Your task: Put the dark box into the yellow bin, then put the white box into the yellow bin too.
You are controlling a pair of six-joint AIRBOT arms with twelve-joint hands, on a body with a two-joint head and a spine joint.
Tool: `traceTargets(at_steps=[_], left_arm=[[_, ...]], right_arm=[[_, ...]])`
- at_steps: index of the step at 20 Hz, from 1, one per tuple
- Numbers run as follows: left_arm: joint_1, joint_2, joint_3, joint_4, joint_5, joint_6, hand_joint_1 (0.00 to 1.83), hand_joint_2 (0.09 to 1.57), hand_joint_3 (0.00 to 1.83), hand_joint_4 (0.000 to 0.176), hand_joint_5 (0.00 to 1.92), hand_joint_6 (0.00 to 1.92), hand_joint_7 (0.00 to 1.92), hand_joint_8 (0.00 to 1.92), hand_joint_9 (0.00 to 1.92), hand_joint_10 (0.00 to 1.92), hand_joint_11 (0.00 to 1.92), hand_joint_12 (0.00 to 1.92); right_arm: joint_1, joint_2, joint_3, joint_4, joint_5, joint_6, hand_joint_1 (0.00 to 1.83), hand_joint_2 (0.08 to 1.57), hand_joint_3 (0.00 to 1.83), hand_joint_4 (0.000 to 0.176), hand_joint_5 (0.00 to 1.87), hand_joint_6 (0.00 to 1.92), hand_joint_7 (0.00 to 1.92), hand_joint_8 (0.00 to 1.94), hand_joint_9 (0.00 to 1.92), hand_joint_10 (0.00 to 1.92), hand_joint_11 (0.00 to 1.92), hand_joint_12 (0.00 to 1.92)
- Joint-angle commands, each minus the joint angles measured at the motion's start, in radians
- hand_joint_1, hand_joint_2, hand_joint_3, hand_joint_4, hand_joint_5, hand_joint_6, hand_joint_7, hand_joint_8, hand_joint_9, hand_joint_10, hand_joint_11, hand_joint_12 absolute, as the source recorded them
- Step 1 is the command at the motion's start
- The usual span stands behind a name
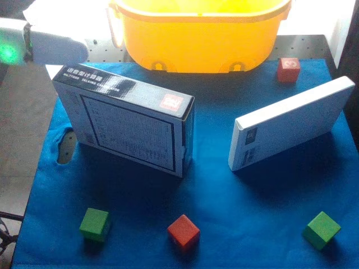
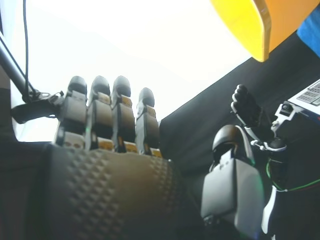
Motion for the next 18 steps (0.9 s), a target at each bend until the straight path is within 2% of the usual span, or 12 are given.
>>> traceTargets(at_steps=[1, 3, 4, 6, 7, 8, 10, 11, 12, 14, 15, 18], left_arm=[[-0.021, -0.003, -0.004, -0.035, -0.060, -0.017, 0.37, 0.70, 0.00, 0.116, 0.00, 0.00, 0.00, 0.00, 0.00, 0.00, 0.00, 0.00], [-0.030, -0.006, -0.006, 0.018, -0.043, -0.049, 0.55, 0.66, 0.00, 0.148, 0.00, 0.00, 0.00, 0.00, 0.00, 0.00, 0.00, 0.00], [-0.034, -0.006, -0.009, 0.043, -0.039, -0.067, 0.56, 0.63, 0.00, 0.122, 0.00, 0.00, 0.00, 0.00, 0.00, 0.00, 0.00, 0.00], [-0.041, -0.007, -0.017, 0.084, -0.028, -0.083, 0.51, 0.62, 0.00, 0.121, 0.00, 0.00, 0.00, 0.00, 0.00, 0.00, 0.00, 0.00], [-0.046, -0.008, -0.020, 0.098, -0.022, -0.085, 0.44, 0.70, 0.03, 0.142, 0.00, 0.00, 0.00, 0.00, 0.00, 0.00, 0.00, 0.00], [-0.057, -0.015, -0.021, 0.131, -0.006, -0.103, 0.32, 0.74, 0.04, 0.138, 0.00, 0.00, 0.00, 0.00, 0.00, 0.00, 0.02, 0.01], [-0.073, -0.028, -0.020, 0.185, 0.018, -0.133, 0.34, 0.70, 0.02, 0.146, 0.00, 0.00, 0.00, 0.00, 0.00, 0.00, 0.05, 0.02], [-0.084, -0.039, -0.016, 0.220, 0.033, -0.146, 0.40, 0.63, 0.00, 0.158, 0.00, 0.00, 0.00, 0.00, 0.00, 0.00, 0.05, 0.02], [-0.093, -0.053, -0.008, 0.248, 0.040, -0.162, 0.46, 0.74, 0.00, 0.097, 0.00, 0.00, 0.00, 0.00, 0.00, 0.00, 0.01, 0.00], [-0.106, -0.079, 0.012, 0.299, 0.051, -0.205, 0.57, 0.82, 0.02, 0.040, 0.00, 0.00, 0.00, 0.00, 0.00, 0.00, 0.00, 0.00], [-0.110, -0.088, 0.020, 0.323, 0.058, -0.225, 0.57, 0.81, 0.02, 0.035, 0.00, 0.00, 0.00, 0.00, 0.00, 0.00, 0.00, 0.00], [-0.111, -0.102, 0.029, 0.356, 0.071, -0.244, 0.57, 0.76, 0.00, 0.091, 0.00, 0.00, 0.00, 0.00, 0.00, 0.00, 0.01, 0.00]], right_arm=[[0.016, 0.003, 0.002, 0.006, 0.122, 0.001, 0.25, 1.06, 0.01, 0.174, 0.18, 0.00, 0.22, 0.00, 0.07, 0.00, 0.01, 0.00], [0.016, 0.003, 0.002, 0.006, 0.122, 0.001, 0.25, 1.05, 0.01, 0.176, 0.19, 0.01, 0.22, 0.00, 0.06, 0.00, 0.01, 0.00], [0.016, 0.003, 0.002, 0.005, 0.122, 0.001, 0.25, 1.04, 0.00, 0.176, 0.20, 0.01, 0.22, 0.00, 0.06, 0.00, 0.02, 0.01], [0.016, 0.003, 0.002, 0.005, 0.122, 0.001, 0.24, 1.03, 0.00, 0.174, 0.18, 0.00, 0.20, 0.00, 0.06, 0.00, 0.00, 0.00], [0.016, 0.003, 0.002, 0.005, 0.122, 0.001, 0.26, 1.03, 0.00, 0.176, 0.18, 0.00, 0.20, 0.00, 0.04, 0.00, 0.00, 0.00], [0.016, 0.003, 0.002, 0.005, 0.122, 0.001, 0.25, 1.02, 0.00, 0.173, 0.17, 0.00, 0.21, 0.00, 0.07, 0.01, 0.01, 0.01], [0.016, 0.003, 0.002, 0.005, 0.122, 0.001, 0.23, 1.03, 0.00, 0.164, 0.13, 0.00, 0.20, 0.00, 0.08, 0.01, 0.03, 0.01], [0.016, 0.003, 0.000, 0.005, 0.122, 0.002, 0.23, 1.04, 0.00, 0.174, 0.11, 0.00, 0.16, 0.00, 0.08, 0.01, 0.03, 0.01], [0.016, 0.003, 0.000, 0.005, 0.122, 0.002, 0.21, 1.05, 0.01, 0.176, 0.04, 0.00, 0.13, 0.00, 0.07, 0.01, 0.02, 0.01], [0.016, 0.003, 0.000, 0.005, 0.122, 0.002, 0.22, 1.05, 0.00, 0.176, 0.00, 0.00, 0.14, 0.01, 0.06, 0.00, 0.00, 0.00], [0.016, 0.003, 0.000, 0.005, 0.122, 0.002, 0.22, 1.05, 0.00, 0.176, 0.00, 0.00, 0.15, 0.01, 0.06, 0.00, 0.00, 0.00], [0.016, 0.003, -0.001, 0.005, 0.122, 0.002, 0.18, 1.09, 0.01, 0.176, 0.00, 0.00, 0.16, 0.01, 0.06, 0.00, 0.00, 0.00]])
